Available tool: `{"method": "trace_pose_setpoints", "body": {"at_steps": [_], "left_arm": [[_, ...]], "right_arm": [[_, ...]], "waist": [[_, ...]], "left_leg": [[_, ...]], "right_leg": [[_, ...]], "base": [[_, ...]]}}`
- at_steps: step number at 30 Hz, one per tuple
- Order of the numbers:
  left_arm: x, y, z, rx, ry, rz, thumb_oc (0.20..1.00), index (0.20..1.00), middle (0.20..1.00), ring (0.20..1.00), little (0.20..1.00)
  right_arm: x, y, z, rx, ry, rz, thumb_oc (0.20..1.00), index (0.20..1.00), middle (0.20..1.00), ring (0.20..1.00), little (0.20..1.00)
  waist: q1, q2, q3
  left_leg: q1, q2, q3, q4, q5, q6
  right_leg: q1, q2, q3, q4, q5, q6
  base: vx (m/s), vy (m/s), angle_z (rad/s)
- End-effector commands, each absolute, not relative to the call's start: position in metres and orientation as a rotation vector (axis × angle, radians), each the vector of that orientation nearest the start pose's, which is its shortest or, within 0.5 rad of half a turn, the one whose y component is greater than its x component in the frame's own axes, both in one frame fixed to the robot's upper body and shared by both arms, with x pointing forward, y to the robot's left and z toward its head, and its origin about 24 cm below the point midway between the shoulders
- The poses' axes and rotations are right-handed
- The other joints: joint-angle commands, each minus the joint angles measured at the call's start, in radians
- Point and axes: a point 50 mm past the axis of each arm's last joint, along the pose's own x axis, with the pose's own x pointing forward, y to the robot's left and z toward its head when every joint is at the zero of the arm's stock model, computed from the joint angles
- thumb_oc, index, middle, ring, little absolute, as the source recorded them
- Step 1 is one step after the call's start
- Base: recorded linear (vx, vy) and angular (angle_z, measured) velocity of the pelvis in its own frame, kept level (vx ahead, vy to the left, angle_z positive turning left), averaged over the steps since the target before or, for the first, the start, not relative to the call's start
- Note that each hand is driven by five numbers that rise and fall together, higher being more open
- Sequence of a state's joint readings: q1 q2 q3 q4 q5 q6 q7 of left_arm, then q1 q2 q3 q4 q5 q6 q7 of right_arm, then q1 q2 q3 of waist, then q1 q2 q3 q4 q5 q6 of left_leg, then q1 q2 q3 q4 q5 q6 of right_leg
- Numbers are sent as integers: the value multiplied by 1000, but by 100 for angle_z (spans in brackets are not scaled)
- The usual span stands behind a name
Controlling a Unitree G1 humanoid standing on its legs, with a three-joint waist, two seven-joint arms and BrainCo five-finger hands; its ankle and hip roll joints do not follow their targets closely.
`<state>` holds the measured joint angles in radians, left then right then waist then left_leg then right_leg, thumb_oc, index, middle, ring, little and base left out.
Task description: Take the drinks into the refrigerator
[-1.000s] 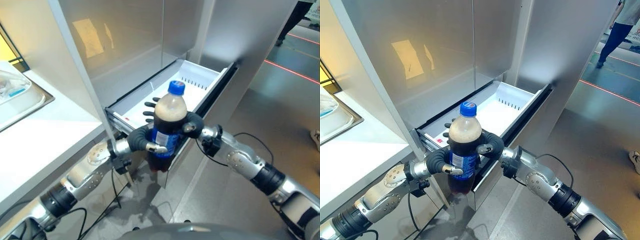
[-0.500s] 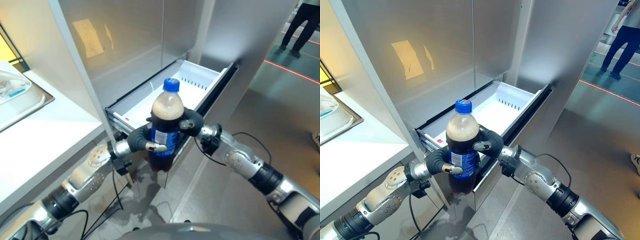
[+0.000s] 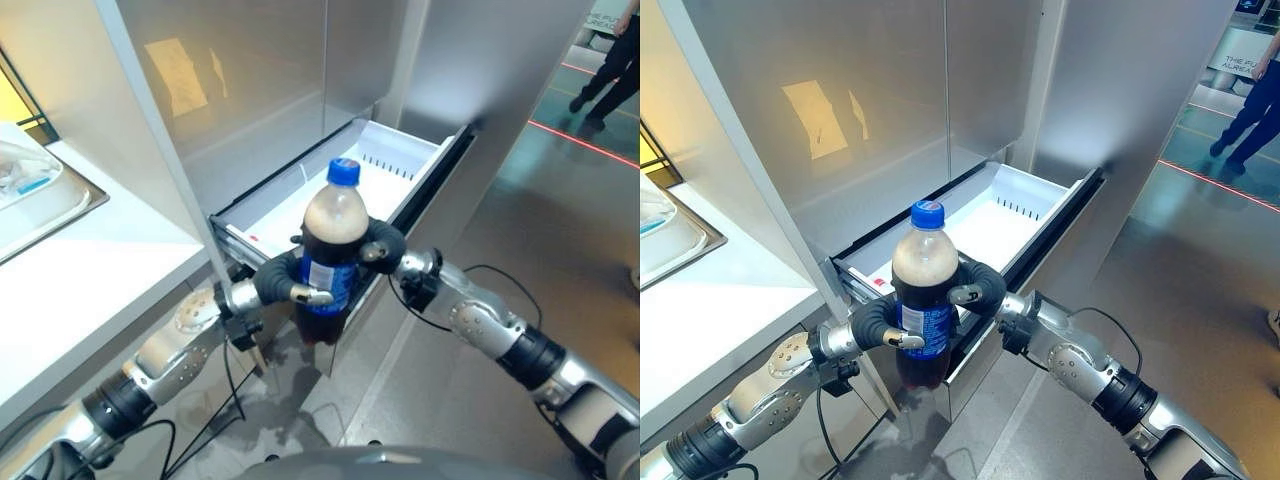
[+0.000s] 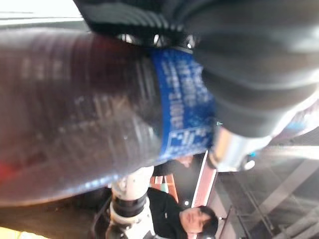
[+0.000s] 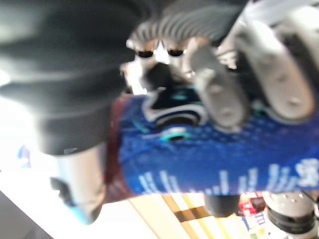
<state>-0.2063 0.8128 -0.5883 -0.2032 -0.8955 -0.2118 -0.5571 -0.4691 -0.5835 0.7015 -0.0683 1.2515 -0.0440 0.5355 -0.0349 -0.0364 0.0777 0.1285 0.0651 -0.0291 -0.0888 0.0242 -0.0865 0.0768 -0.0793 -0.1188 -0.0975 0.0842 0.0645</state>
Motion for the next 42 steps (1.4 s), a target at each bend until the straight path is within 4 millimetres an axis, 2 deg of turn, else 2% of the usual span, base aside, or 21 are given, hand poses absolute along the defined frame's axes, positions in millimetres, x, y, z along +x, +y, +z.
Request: {"method": "trace_pose_setpoints", "body": {"at_steps": [1, 22, 23, 24, 25, 42], "left_arm": [[244, 115, 148, -52, -310, -1187, 200, 200, 200, 200, 200], [243, 120, 149, -41, -296, -1180, 200, 200, 200, 200, 200], [242, 120, 149, -44, -296, -1183, 200, 200, 200, 200, 200], [243, 121, 149, -44, -294, -1185, 200, 200, 200, 200, 200], [243, 121, 149, -44, -294, -1185, 200, 200, 200, 200, 200], [240, 127, 152, -38, -291, -1186, 200, 200, 200, 200, 200]], "right_arm": [[230, -20, 176, 594, -193, 1590, 1000, 1000, 1000, 1000, 1000], [229, -12, 178, 593, -184, 1625, 1000, 1000, 1000, 1000, 1000], [228, -12, 179, 594, -186, 1630, 476, 476, 476, 476, 476], [228, -12, 179, 594, -188, 1627, 260, 260, 260, 260, 260], [228, -12, 179, 594, -188, 1627, 200, 200, 200, 200, 200], [230, -13, 177, 611, -182, 1611, 200, 200, 200, 200, 200]], "waist": [[0, -29, 19], [7, -26, 21], [7, -26, 20], [7, -26, 20], [7, -26, 20], [6, -23, 21]], "left_leg": [[-13, -66, -67, 11, -63, 87], [-15, -69, -71, 11, -61, 88], [-15, -69, -71, 10, -61, 88], [-15, -69, -71, 10, -61, 88], [-15, -69, -71, 10, -61, 88], [-14, -69, -70, 9, -60, 88]], "right_leg": [[69, 23, -41, 21, -96, -6], [69, 21, -43, 20, -94, -6], [70, 21, -43, 20, -94, -6], [69, 21, -43, 20, -94, -6], [69, 21, -43, 20, -94, -6], [69, 20, -45, 21, -91, -6]], "base": [[0, 0, 0], [0, 0, 0], [0, 0, 0], [0, 0, 0], [0, 0, 0], [0, 0, 0]]}}
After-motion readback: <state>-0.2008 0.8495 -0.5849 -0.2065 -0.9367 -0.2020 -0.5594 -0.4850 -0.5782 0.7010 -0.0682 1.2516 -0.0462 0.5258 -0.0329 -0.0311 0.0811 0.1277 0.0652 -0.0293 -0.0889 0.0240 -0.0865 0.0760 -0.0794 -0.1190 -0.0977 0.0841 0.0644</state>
